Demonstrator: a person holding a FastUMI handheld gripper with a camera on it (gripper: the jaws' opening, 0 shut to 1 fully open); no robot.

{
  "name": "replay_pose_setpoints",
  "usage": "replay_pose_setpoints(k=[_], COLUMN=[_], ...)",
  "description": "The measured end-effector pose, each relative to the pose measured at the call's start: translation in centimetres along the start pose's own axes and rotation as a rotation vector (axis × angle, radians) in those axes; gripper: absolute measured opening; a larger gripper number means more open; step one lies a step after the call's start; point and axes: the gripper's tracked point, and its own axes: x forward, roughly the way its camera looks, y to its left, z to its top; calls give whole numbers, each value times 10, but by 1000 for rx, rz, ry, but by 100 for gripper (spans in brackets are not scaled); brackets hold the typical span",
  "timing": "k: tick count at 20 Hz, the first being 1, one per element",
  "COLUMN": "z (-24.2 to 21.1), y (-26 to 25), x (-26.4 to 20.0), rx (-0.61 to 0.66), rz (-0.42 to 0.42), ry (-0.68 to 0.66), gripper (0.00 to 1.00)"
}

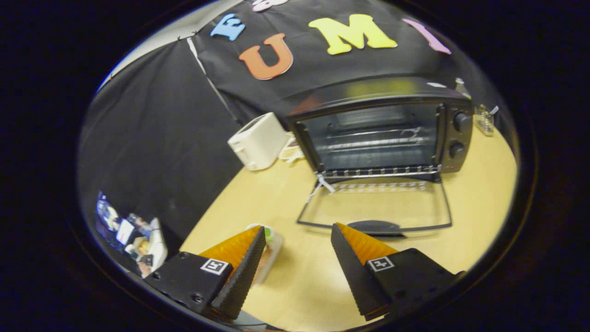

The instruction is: Open the toaster oven, put the food inside, and close the toaster oven door.

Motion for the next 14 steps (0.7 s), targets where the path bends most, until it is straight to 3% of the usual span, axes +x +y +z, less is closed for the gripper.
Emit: replay_pose_setpoints(k=[2,6,9,10,12,13,14], z=[-17,-36,-46,-48,-50,-52,-51], y=[23,19,28,25,27,31,29], x=[1,14,23,26,26,28,26], rx=[51,10,60,72,125,149,179], rz=[93,61,101,85,96,109,115], ry=[94,174,228,235,253,263,266], gripper=[93,90,87,81,61,59,50])
